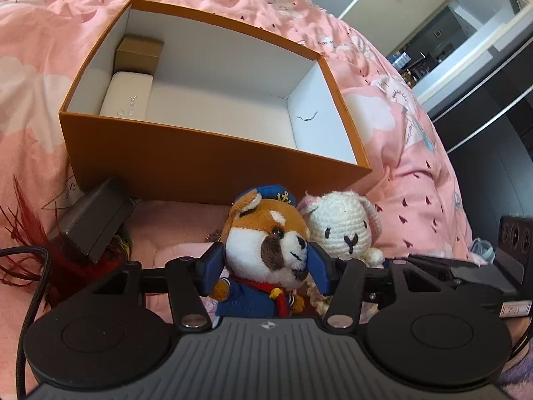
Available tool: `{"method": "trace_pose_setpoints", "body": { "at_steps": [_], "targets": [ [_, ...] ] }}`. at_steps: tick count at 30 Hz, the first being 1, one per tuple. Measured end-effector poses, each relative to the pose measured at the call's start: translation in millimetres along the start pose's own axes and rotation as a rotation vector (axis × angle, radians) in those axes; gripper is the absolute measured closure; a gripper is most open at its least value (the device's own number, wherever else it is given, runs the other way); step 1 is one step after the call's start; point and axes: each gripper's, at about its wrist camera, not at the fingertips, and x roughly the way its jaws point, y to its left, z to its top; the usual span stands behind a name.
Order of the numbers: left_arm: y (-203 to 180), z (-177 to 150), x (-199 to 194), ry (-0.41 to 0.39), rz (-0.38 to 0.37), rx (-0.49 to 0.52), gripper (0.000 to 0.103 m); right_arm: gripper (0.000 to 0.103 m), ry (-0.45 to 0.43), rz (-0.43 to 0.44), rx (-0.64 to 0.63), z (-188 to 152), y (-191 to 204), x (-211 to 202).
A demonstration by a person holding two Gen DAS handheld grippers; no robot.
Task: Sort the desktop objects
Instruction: 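Lift the raccoon plush with the left tool while the right tool lifts the bunny toward the box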
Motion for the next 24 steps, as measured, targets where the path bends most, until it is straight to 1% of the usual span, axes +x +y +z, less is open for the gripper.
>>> {"method": "trace_pose_setpoints", "body": {
  "at_steps": [6, 7, 11, 13, 17, 19, 21, 24],
  "targets": [
    [-19.7, -7.3, -4.6, 0.041, 0.097, 0.155, 0.04, 0.026, 0.005, -0.012, -0.069, -2.5, 8.0, -2.0],
    [-21.6, -9.2, -3.8, 0.054, 0.112, 0.173, 0.04, 0.024, 0.005, -0.008, -0.074, -3.0, 8.3, -1.5],
    [-24.8, -16.0, 0.0, 0.109, 0.182, 0.214, 0.039, 0.022, 0.027, -0.01, -0.112, -5.7, 12.2, 1.5],
    [-22.5, -17.8, 0.5, 0.125, 0.19, 0.213, 0.039, 0.021, 0.038, -0.006, -0.131, -7.6, 14.0, 3.7],
    [-6.0, -15.9, 5.0, 0.136, 0.158, 0.129, 0.039, 0.022, 0.05, 0.003, -0.139, -11.2, 15.4, 11.3],
    [1.3, -16.4, 6.1, 0.129, 0.131, 0.091, 0.044, 0.034, 0.051, 0.021, -0.136, -12.0, 15.5, 12.6],
    [3.3, -16.9, 4.5, 0.117, 0.121, 0.081, 0.047, 0.039, 0.051, 0.028, -0.14, -12.3, 16.1, 12.6],
    [-1.3, -16.7, -0.2, 0.091, 0.127, 0.096, 0.051, 0.042, 0.046, 0.037, -0.121, -10.0, 13.9, 10.3]
  ]
}}
